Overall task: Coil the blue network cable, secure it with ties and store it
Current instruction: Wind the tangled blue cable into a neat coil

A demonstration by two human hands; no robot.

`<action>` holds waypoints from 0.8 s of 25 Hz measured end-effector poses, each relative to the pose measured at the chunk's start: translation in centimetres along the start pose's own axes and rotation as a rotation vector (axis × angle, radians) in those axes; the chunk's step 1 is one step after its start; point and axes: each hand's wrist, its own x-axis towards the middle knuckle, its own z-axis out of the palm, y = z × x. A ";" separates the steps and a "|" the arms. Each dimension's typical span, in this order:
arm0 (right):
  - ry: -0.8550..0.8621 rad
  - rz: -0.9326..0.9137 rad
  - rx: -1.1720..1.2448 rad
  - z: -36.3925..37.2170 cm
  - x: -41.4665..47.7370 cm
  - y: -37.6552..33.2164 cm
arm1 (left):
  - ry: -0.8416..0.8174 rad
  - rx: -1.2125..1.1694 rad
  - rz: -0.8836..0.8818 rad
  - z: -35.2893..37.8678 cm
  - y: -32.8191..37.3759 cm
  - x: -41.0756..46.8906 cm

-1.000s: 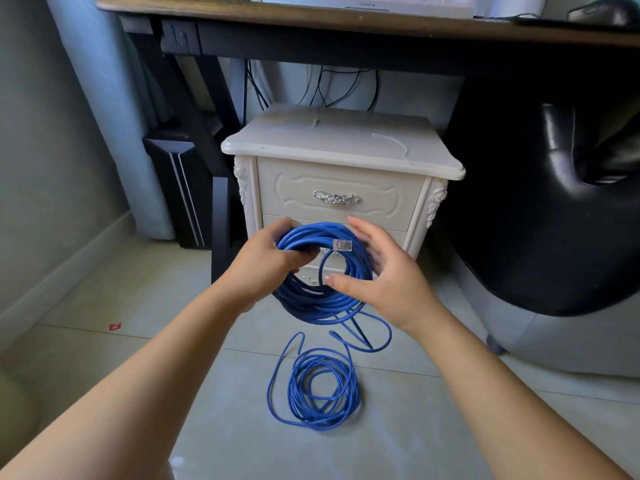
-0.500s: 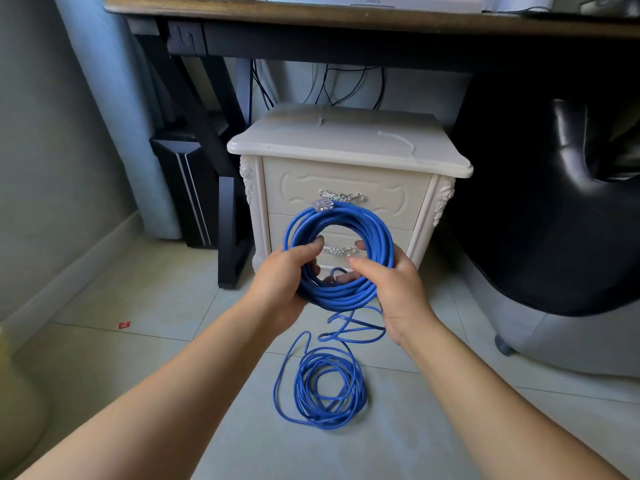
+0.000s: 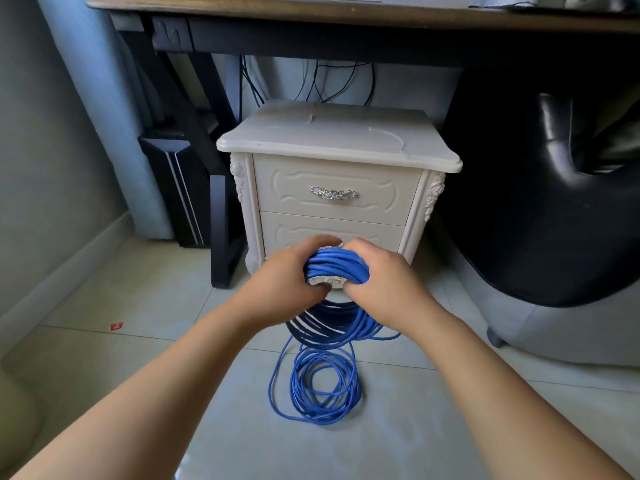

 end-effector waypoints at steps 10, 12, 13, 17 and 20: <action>-0.159 0.099 0.725 -2.2 -0.1 0.1 | 0.190 -0.436 -0.186 0.4 1.2 0.4; -0.215 0.139 0.773 -2.7 -0.1 0.6 | 0.226 -0.542 -0.210 0.5 1.4 0.7; -0.231 0.165 0.752 -2.7 -0.1 0.9 | 0.254 -0.612 -0.239 0.5 1.4 0.9; -0.180 0.242 0.620 -2.3 -0.3 1.0 | 0.316 -0.878 -0.370 -0.4 0.3 1.7; -0.126 0.229 0.429 -2.4 -0.5 0.7 | 0.380 -0.782 -0.372 -0.7 -0.4 1.8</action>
